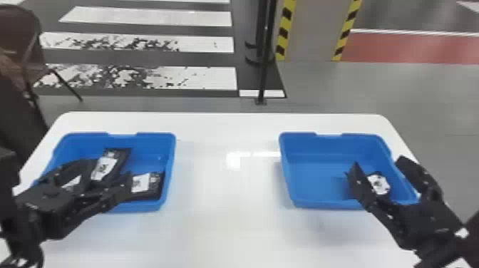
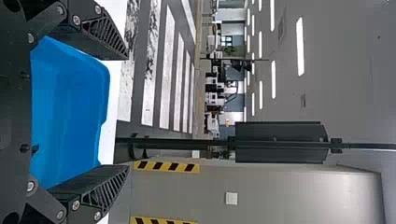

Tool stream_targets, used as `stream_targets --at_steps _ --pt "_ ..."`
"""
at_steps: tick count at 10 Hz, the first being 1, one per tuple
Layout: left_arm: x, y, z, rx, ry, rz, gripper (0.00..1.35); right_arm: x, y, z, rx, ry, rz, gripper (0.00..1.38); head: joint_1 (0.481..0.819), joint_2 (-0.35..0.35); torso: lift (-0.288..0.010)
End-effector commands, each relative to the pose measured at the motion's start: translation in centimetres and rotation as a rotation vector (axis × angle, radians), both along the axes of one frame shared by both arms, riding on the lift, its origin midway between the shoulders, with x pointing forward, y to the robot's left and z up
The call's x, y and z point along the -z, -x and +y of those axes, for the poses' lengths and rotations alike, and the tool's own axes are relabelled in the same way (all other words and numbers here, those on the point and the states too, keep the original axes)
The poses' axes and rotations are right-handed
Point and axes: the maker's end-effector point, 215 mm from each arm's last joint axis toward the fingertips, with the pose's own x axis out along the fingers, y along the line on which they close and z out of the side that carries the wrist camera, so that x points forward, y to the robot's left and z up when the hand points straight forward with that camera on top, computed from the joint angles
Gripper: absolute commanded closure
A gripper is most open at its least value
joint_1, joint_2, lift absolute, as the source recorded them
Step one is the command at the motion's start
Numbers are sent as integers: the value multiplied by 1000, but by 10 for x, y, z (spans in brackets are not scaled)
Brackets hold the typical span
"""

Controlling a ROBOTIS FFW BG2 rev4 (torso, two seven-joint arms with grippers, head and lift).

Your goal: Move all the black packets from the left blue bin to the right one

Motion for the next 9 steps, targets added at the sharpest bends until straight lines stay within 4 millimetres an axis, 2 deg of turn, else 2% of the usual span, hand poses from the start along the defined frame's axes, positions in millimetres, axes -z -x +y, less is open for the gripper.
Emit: stream_targets --at_steps 1,3,5,7,9 --pt "17 -24 24 -31 -66 43 154 4 13 17 -25 -51 17 206 695 -19 -140" --pt "44 -51 15 0 -80 136 160 8 17 28 -43 -82 27 206 695 36 -140" --pt "75 -67 6 13 -78 246 160 12 16 30 -45 -95 37 211 695 41 -140" --pt "105 -65 -3 24 -73 366 160 23 16 36 -55 -123 62 211 695 33 -140" --pt "121 -62 -6 28 -75 449 171 29 14 38 -57 -141 75 211 695 27 -140"
